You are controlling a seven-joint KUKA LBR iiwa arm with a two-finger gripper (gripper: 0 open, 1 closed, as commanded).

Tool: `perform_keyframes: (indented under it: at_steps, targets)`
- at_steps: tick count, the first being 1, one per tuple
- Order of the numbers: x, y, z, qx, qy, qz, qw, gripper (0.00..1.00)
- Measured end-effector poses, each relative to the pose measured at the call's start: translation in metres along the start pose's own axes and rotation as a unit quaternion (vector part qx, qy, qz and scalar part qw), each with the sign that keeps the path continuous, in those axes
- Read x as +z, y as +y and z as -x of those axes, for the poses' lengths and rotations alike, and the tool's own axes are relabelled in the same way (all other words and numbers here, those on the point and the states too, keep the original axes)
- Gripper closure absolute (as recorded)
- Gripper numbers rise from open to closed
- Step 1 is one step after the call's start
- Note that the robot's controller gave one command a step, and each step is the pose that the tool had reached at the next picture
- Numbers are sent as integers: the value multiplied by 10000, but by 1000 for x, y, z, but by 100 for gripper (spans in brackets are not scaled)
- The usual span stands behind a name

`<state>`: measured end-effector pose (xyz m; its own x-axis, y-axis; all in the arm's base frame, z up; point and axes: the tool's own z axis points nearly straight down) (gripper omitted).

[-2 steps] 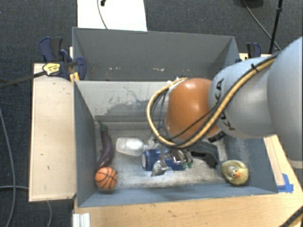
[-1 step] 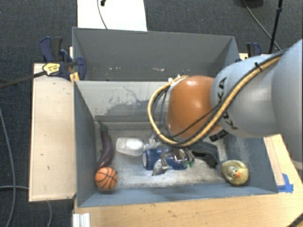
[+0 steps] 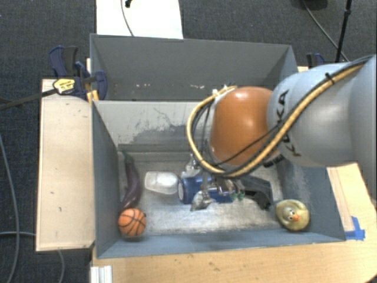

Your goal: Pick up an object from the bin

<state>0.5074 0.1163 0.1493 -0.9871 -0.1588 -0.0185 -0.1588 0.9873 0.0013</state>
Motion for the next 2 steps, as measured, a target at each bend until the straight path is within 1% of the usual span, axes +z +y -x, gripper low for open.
perform_keyframes:
  at_steps: [1,2]
  targets:
    - [-3,4,-1,-265,161,-4,9995,100]
    - [-179,39,-16,274,67,-1,9996,100]
